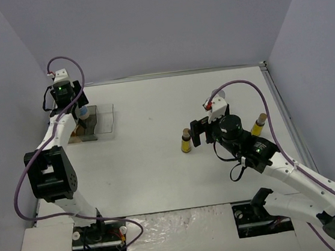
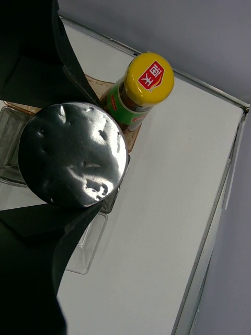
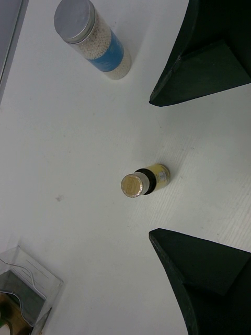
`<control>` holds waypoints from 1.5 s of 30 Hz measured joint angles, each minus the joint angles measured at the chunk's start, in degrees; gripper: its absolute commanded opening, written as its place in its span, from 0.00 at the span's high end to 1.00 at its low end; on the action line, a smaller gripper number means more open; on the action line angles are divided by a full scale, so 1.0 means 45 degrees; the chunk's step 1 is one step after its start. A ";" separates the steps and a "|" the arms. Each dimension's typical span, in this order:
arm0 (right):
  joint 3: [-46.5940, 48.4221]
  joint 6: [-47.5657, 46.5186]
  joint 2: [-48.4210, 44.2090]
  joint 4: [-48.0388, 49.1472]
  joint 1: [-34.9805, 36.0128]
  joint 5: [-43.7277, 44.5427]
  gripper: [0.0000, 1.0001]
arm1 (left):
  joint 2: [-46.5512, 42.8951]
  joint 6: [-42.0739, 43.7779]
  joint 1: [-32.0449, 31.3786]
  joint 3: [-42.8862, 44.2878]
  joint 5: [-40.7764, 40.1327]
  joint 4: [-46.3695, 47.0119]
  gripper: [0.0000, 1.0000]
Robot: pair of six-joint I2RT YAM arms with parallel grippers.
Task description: Organize the condiment bottles
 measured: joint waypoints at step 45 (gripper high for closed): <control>0.0000 -0.0229 0.0595 0.0226 -0.0005 0.0142 0.00 | 0.0852 0.0136 -0.0118 -0.0195 0.0604 0.0158 0.94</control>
